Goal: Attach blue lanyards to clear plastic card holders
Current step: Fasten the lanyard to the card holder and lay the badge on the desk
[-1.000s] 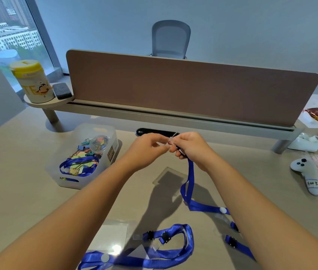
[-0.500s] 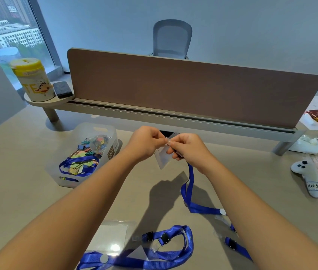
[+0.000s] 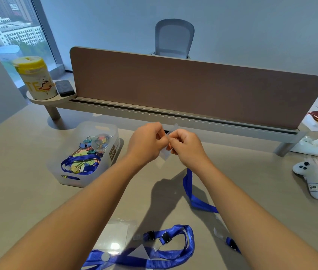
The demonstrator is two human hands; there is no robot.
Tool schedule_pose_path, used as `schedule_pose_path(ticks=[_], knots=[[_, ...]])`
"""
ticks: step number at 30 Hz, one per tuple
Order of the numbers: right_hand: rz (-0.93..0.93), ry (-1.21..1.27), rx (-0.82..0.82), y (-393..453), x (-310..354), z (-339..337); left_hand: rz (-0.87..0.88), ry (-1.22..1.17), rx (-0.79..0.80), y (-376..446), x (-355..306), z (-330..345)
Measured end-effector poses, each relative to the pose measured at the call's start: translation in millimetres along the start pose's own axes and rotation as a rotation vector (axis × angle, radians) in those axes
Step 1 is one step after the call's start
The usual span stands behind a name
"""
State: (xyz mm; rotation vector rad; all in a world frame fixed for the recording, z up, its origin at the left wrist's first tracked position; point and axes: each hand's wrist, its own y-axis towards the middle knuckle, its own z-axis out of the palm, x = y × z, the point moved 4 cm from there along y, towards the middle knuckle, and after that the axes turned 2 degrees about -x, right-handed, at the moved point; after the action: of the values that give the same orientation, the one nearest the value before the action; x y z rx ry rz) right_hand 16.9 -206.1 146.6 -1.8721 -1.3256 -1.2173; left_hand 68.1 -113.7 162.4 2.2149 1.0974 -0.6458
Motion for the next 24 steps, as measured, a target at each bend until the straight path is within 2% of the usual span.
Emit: schedule_pose_path(ticks=[2, 5, 7, 9, 11, 12, 14, 18, 20, 24], knots=[[-0.012, 0.009, 0.006, 1, 1, 0, -0.076, -0.117, 0.027, 1, 5, 0], [0.002, 0.042, 0.018, 4, 6, 0, -0.326, -0.490, 0.134, -1, 16, 2], [0.032, 0.071, -0.002, 9, 9, -4, -0.547, -0.544, 0.262, -9, 26, 5], [0.059, 0.091, -0.004, 11, 11, -5, -0.732, -0.535, 0.455, -22, 36, 10], [0.079, 0.132, 0.006, 12, 11, -4, -0.844, -0.672, 0.634, -32, 40, 18], [0.092, 0.155, 0.016, 12, 11, -3, -0.873, -0.782, 0.661, -34, 40, 22], [0.118, 0.198, 0.050, 11, 8, -1, -0.909, -1.005, 0.542, -33, 40, 24], [0.202, 0.203, 0.131, 8, -3, 1, -0.916, -1.317, 0.086, -23, 44, 18], [0.271, 0.144, 0.088, 8, -12, 0, -0.876, -1.280, -0.020, -16, 45, 13], [0.345, 0.111, -0.183, 7, -29, -8, -0.821, -1.184, -0.083, -3, 35, 5]])
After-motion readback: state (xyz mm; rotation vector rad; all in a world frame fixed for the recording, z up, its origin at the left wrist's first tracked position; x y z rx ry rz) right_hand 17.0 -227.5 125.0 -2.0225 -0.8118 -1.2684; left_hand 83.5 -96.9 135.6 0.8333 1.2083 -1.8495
